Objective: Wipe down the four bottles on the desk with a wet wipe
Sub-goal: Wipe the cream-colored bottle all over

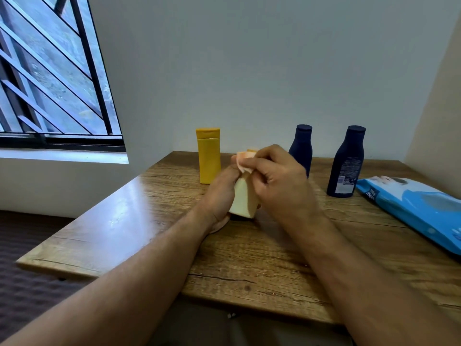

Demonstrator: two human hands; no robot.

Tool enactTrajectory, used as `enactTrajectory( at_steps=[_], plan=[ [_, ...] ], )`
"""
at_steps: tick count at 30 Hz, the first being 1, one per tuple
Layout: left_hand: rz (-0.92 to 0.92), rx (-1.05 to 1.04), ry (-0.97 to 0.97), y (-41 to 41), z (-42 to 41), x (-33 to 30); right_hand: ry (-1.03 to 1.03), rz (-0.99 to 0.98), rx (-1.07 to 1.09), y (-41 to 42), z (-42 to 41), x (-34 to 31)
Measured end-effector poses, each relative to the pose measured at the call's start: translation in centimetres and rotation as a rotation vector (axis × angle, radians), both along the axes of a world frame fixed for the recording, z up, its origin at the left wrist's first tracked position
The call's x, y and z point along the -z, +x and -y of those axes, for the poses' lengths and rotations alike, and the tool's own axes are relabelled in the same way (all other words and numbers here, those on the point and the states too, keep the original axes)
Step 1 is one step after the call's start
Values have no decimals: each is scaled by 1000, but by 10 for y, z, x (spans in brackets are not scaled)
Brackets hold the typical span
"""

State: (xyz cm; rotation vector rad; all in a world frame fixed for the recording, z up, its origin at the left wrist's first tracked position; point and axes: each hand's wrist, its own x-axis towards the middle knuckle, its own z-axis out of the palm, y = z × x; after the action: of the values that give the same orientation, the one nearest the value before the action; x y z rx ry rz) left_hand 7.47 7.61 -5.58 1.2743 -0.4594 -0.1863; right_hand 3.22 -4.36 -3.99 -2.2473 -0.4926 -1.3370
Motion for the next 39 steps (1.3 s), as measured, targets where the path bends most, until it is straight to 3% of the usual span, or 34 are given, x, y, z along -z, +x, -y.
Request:
enactTrajectory(
  at_steps=[3, 8, 14, 18, 23, 28, 35, 39],
  plan=[
    [35, -19, -10, 2, 0, 1, -31, 26, -5, 1, -3, 0],
    [-26, 29, -72, 3, -5, -2, 92, 7, 42, 4, 15, -2],
    [50, 0, 32, 3, -1, 2, 66, 34, 4, 3, 10, -2],
    [-20, -47, -96, 8, -7, 0, 211, -111, -47, 4, 9, -5],
    [30, -84, -3, 12, -6, 3, 35, -201, -88, -2, 9, -1],
    [-14, 27, -27, 8, -7, 1, 220, -98, -20, 2, 6, -7],
    [-99, -85, -282, 16, -15, -1, -46, -458, -224, -5, 5, -2],
    [-84, -104, -156, 14, -8, 1, 208, -280, -111, 1, 8, -7]
  ],
)
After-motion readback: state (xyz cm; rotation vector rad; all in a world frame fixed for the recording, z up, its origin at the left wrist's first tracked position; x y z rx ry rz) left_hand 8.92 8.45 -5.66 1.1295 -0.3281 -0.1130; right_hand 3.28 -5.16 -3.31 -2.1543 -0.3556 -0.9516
